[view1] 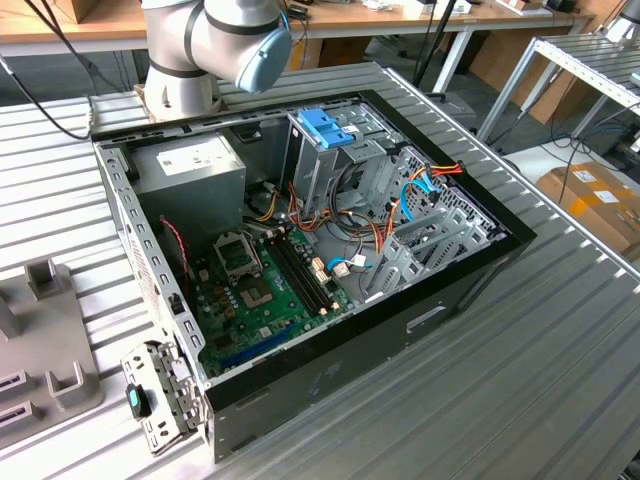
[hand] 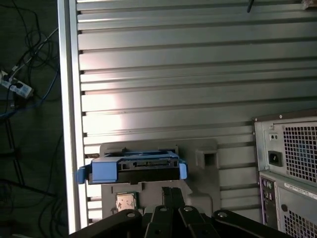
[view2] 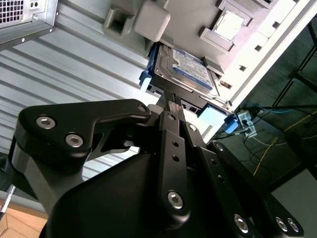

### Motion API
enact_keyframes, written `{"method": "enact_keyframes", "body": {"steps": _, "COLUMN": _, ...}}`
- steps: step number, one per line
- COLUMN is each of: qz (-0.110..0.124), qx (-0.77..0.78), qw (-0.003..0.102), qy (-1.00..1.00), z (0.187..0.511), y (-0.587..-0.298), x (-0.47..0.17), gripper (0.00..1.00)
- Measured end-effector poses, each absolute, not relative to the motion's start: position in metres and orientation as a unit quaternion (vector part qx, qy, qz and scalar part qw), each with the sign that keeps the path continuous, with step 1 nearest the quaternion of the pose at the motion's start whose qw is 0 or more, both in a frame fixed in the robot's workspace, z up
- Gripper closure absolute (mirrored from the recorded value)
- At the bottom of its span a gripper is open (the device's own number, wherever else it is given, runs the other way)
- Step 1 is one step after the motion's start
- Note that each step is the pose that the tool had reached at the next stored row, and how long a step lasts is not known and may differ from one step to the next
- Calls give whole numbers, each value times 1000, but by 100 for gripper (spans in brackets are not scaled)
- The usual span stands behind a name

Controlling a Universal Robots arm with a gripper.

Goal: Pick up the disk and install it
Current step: 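Reach for the disk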

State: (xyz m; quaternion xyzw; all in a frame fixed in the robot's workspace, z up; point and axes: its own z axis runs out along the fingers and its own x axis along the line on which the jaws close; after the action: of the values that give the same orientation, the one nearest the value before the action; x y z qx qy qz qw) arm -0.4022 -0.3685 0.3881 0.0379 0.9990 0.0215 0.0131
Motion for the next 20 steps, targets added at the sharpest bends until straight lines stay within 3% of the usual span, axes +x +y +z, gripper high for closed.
{"method": "enact_keyframes", "body": {"steps": 20, "qz": 22, "qx": 38, "qw": 13, "qy": 999, "z": 388, "y": -368, "x": -422, "gripper": 89}}
